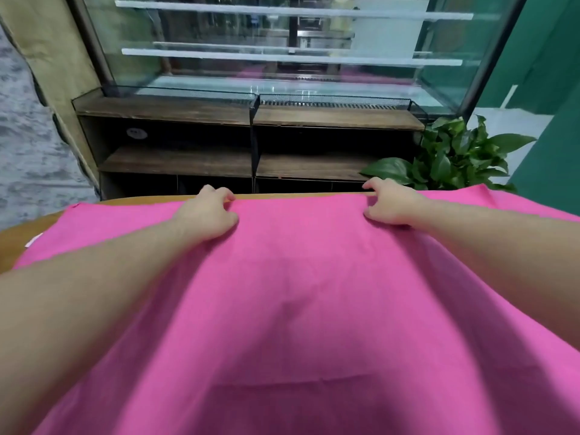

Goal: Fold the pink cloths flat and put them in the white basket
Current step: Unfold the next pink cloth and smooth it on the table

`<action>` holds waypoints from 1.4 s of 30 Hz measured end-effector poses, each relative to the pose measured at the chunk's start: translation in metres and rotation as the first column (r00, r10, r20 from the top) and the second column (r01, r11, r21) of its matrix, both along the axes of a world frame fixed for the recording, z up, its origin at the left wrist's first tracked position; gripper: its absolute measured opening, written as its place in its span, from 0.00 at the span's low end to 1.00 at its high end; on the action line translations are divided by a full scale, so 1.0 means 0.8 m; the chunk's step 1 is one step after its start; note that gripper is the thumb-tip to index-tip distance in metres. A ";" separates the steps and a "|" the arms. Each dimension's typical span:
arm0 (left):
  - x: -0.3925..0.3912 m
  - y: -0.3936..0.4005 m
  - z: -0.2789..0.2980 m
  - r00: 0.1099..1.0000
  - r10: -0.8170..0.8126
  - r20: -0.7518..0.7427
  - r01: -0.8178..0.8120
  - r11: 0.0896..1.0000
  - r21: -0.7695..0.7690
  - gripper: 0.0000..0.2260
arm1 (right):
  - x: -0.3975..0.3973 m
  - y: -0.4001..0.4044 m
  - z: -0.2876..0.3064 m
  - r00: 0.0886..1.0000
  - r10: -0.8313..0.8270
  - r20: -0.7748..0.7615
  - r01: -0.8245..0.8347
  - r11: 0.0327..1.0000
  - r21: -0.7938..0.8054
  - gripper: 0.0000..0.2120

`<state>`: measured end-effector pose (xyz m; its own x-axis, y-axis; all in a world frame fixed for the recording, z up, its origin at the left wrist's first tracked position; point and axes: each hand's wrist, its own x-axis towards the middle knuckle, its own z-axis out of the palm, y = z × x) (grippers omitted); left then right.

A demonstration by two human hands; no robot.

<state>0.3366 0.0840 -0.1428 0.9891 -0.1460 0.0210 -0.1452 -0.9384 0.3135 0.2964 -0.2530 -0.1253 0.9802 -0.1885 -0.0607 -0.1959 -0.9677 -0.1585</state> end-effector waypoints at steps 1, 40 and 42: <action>0.002 0.000 0.002 1.000 0.002 -0.022 -0.002 1.000 -0.013 0.17 | 0.001 -0.002 0.000 1.000 -0.005 -0.006 0.005 1.000 -0.014 0.27; 0.063 0.001 -0.032 0.971 0.215 0.106 -0.178 0.942 -0.284 0.14 | 0.075 0.011 -0.035 0.976 -0.183 0.115 0.151 0.959 0.241 0.19; 0.043 0.004 -0.035 0.972 0.145 0.186 -0.115 0.980 -0.164 0.13 | 0.062 0.016 -0.039 0.975 -0.162 0.151 0.141 0.980 0.139 0.19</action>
<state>0.3710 0.0870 -0.1711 0.9736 0.0034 0.2282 -0.0977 -0.8975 0.4301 0.3456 -0.2398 -0.1565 0.9397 -0.3363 0.0626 -0.3005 -0.8989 -0.3188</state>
